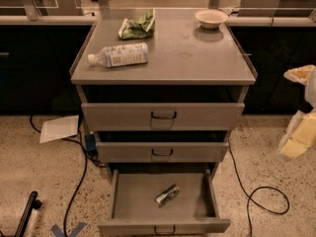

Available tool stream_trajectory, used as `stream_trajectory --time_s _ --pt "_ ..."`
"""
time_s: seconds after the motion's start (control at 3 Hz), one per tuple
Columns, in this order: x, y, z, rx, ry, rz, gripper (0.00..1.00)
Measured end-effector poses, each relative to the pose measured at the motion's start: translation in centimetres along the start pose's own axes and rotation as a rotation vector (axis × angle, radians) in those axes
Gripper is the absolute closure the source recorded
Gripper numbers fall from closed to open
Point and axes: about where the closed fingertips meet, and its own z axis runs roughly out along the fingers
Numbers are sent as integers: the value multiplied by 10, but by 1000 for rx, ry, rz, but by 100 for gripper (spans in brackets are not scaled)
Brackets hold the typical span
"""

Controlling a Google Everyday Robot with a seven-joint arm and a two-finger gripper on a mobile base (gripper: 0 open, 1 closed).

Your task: Pick redbull can from bottom drawer and place on counter

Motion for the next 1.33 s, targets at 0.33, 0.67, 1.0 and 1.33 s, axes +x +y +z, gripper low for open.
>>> stream_trajectory --time_s 0.33,0.67,1.0,1.33 --pt "29 4 32 31 -66 28 0" --pt "64 14 79 29 -112 77 0" --pt "93 24 120 -21 -97 128 0" --pt "94 25 123 -26 -98 129 0"
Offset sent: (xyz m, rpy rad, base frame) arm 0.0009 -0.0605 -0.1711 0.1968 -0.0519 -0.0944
